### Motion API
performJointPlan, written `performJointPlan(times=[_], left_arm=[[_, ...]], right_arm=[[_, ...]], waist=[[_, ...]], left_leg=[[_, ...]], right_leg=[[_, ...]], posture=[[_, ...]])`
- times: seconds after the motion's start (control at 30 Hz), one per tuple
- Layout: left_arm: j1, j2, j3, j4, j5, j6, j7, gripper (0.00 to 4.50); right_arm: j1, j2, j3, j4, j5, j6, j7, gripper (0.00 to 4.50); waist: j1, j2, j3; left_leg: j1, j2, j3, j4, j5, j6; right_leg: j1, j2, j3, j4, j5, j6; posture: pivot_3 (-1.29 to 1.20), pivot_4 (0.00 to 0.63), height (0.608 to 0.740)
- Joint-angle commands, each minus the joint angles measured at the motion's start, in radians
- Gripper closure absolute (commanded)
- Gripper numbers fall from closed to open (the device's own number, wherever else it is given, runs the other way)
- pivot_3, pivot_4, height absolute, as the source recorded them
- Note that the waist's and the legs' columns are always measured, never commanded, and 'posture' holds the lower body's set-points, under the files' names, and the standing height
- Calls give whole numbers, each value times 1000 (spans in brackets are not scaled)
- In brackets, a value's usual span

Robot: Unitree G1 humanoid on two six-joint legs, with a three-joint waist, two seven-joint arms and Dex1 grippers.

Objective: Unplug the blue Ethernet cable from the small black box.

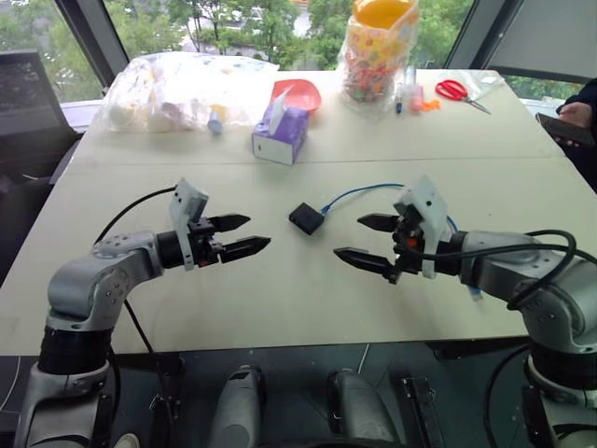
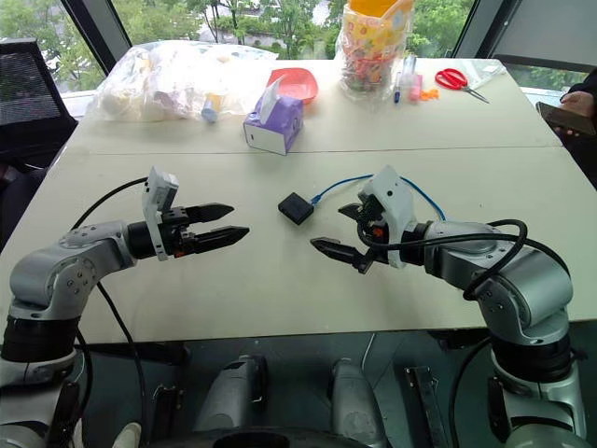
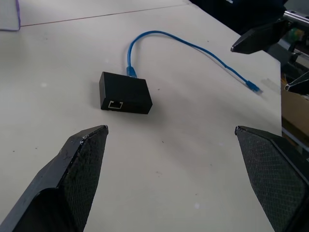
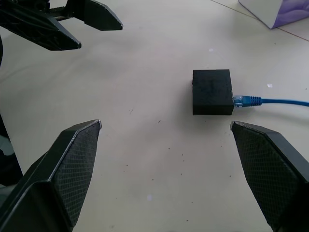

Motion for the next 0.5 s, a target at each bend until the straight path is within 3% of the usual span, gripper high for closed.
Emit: performJointPlan(times=[0.03,0.5], left_arm=[[-17,1,1,2,21,-69,-20,49],[-54,16,-12,0,23,-42,-27,49]], right_arm=[[-11,-24,0,-11,-4,-38,11,0],[-29,-77,65,48,-87,-154,45,0]], waist=[[0,0,0],[-1,0,0]], left_leg=[[0,0,0,0,0,0],[0,0,0,7,0,0]], right_leg=[[0,0,0,0,0,0],[1,0,0,5,0,0]], posture=[[0,150,735],[0,150,735]])
